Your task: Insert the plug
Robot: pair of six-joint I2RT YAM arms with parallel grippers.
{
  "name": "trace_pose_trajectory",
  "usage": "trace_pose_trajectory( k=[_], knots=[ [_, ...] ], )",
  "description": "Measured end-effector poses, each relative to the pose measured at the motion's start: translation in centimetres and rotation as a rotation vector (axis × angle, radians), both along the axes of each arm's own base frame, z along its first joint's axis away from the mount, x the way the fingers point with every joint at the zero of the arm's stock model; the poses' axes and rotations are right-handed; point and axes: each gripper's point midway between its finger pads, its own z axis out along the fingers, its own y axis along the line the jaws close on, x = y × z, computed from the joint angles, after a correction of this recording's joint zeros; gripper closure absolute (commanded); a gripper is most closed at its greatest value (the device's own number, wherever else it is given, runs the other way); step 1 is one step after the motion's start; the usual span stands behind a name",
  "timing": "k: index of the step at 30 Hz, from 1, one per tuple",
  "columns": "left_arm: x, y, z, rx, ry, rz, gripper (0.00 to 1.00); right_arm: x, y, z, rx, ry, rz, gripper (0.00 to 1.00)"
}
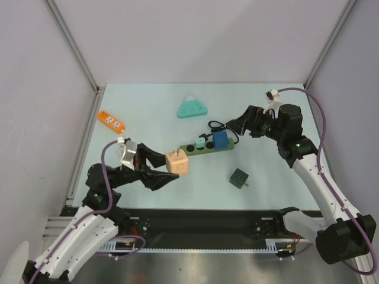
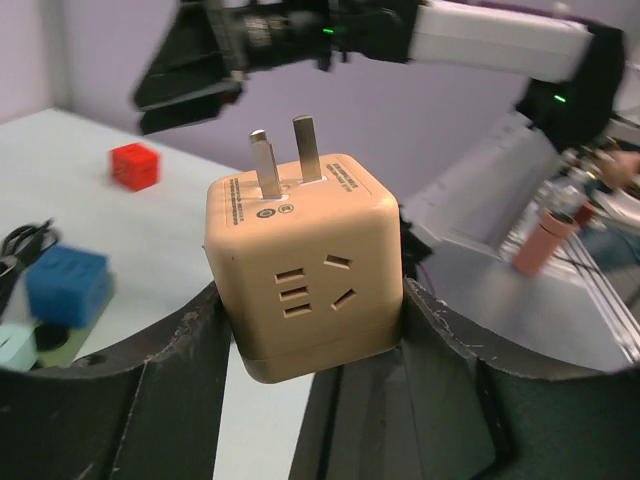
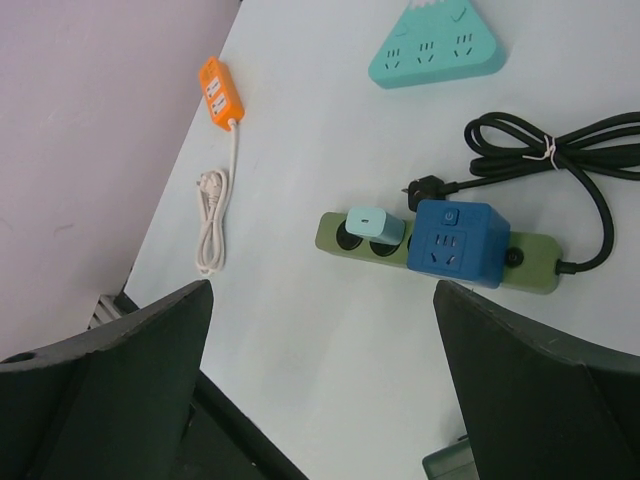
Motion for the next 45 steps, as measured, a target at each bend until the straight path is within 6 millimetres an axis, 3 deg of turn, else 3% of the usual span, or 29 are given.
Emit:
trace_pose_trajectory(
  k=[5, 11, 12, 13, 14, 15, 16, 19, 21, 24, 29, 32, 36, 40, 45],
  knots=[
    [-2.3, -1.0, -0.2, 0.009, -0.079, -0.174, 1.00, -0.1, -0.4, 0.6, -0.009, -0.024, -0.029, 0.00],
    [-2.0, -1.2, 0.3, -0.007, -0.098, -0.173, 1.00, 0.1, -1.2, 1.1, -0.032, -0.051, -0.093, 0.00],
    [-1.6, -1.3, 0.4, -0.014, -0.086, -0.155, 1.00, 0.1, -1.3, 1.6, -0.009, -0.064, -0.107, 0.04],
    [-1.0, -1.3, 0.5, -0.022, -0.067, -0.135, 1.00, 0.1, -1.5, 1.8, 0.014, -0.073, -0.122, 0.22],
    [-0.6, -1.4, 0.5, -0.031, -0.047, -0.118, 1.00, 0.0, -1.7, 2.0, 0.039, -0.081, -0.132, 0.18],
    [-0.1, -1.4, 0.6, -0.041, -0.025, -0.096, 1.00, 0.0, -1.9, 2.1, 0.074, -0.076, -0.143, 0.06],
    [0.4, -1.4, 0.7, -0.054, -0.002, -0.074, 1.00, 0.1, -2.1, 2.0, 0.103, -0.067, -0.148, 0.00],
    [1.3, -1.2, 1.7, -0.109, 0.031, -0.029, 1.00, 0.5, -1.8, 1.2, 0.118, -0.036, -0.136, 0.00],
    [1.2, -0.9, 2.6, -0.153, 0.020, -0.014, 1.00, 0.2, -0.3, 0.8, 0.118, -0.018, -0.075, 0.00],
    [0.7, -0.4, 3.7, -0.192, -0.017, -0.009, 1.00, -1.0, 2.1, 2.0, 0.183, -0.040, 0.051, 0.00],
    [-0.4, -0.1, 4.9, -0.228, -0.103, -0.037, 1.00, -3.5, 5.1, 6.7, 0.365, -0.166, 0.249, 0.00],
    [-1.0, -0.4, 4.6, -0.195, -0.157, -0.083, 1.00, -6.6, 7.6, 8.6, 0.388, -0.257, 0.394, 0.00],
    [-1.5, -1.3, 4.3, -0.099, -0.237, -0.156, 1.00, -12.4, 10.6, 10.1, 0.355, -0.401, 0.592, 0.00],
    [-1.9, -1.6, 4.0, -0.045, -0.320, -0.193, 1.00, -15.6, 11.3, 11.2, 0.318, -0.517, 0.677, 0.00],
    [-2.1, -1.7, 3.1, -0.004, -0.368, -0.218, 1.00, -15.6, 11.2, 11.4, 0.268, -0.574, 0.663, 0.04]
  ],
)
